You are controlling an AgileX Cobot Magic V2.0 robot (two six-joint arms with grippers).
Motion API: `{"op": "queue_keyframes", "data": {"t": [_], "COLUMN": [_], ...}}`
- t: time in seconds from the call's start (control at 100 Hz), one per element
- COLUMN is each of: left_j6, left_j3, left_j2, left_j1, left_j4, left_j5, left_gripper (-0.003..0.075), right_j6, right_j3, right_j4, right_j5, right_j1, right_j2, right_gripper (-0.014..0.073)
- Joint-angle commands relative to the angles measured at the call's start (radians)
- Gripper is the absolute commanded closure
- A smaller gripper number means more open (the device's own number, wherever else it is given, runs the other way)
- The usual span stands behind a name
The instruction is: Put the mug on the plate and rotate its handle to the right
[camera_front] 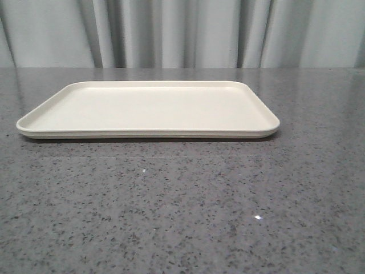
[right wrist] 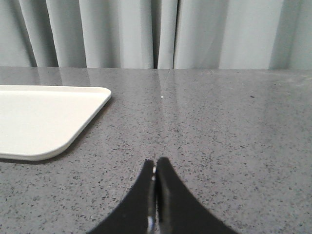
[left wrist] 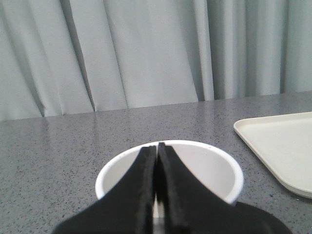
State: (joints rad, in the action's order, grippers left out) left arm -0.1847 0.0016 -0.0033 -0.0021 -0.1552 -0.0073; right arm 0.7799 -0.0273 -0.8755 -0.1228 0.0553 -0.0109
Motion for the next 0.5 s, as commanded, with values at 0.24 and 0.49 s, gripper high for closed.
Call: {"op": "queue_keyframes", "data": {"t": [0.24, 0.49], "left_j6": [0.002, 0.004], "left_j3": [0.007, 0.005], "left_j2": [-0.030, -0.030], "left_j1": [-0.005, -0.005], "left_j4": [-0.007, -0.007], "left_j5": [-0.185, -0.316], "left_gripper": [0.0740, 0.0741], "right_j6": [0.007, 0.007], "right_j3": [0.001, 0.021], "right_j4": [-0.034, -0.085], "right_j5": [0.069, 0.114], "right_j1": [0.003, 0.003], "right_j2": [-0.021, -0.021], "right_gripper": [0.0661, 0.0661]}}
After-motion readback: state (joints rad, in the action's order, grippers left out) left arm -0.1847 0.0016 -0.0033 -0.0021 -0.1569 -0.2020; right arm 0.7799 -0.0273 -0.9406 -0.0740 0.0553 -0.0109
